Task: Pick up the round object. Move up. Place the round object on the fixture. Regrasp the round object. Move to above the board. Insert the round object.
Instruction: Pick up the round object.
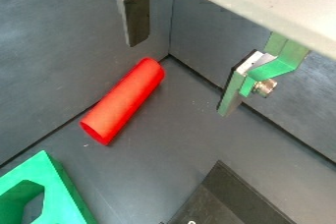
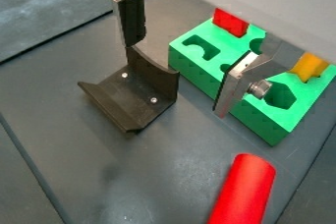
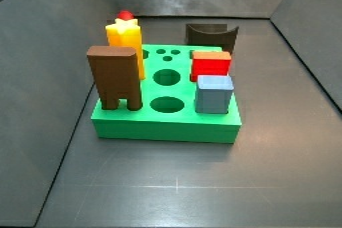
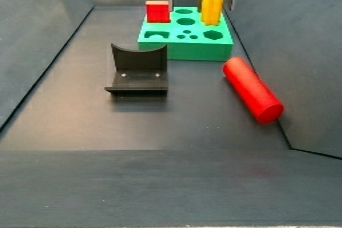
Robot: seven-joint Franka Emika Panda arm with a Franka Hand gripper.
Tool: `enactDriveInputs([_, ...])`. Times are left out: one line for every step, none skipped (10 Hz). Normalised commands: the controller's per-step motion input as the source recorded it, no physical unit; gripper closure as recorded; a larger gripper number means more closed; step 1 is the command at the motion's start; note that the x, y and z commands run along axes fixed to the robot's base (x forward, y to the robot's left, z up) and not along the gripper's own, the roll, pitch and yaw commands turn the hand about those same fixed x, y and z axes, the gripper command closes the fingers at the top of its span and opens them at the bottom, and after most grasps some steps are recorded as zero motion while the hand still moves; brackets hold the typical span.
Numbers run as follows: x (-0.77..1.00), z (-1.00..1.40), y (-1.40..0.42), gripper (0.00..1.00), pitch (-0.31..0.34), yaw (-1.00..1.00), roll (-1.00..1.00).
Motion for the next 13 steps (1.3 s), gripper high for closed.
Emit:
enactDriveInputs([-0.08,-0.07,0.21,0.00,0.000,-0.01,0.00])
enactDriveInputs([-0.25,-0.35,0.10,0.00,0.000,0.00,0.23])
enactDriveInputs([-0.67,-0.73,0.01,0.00,-0.127,0.51,0.29])
enactDriveInputs([-0.63,-0.71,0.00,0.00,-0.197,0.49,0.25])
enactDriveInputs([-0.56,-0.68,0.00,0.00,-0.234,0.51,0.20])
enactDriveInputs([-0.50,-0.65,-0.02,0.00,-0.261,0.52,0.15])
enactDriveInputs([-0.57,-0.71,-0.09,0.00,-0.244,0.47,0.14])
enactDriveInputs([-0.63,-0.75,0.00,0.00,-0.254,0.33,0.09])
enactDriveInputs([-0.36,-0.85,0.15,0.00,-0.236,0.07,0.05])
enactDriveInputs([0.00,-0.90,0.27,0.00,-0.166,0.03,0.00])
enactDriveInputs([0.09,-0.94,0.27,0.00,-0.124,0.01,0.00])
enactDriveInputs([0.00,-0.95,0.22,0.00,-0.141,0.04,-0.02])
enactDriveInputs([-0.04,-0.97,0.12,0.00,-0.151,0.09,0.00])
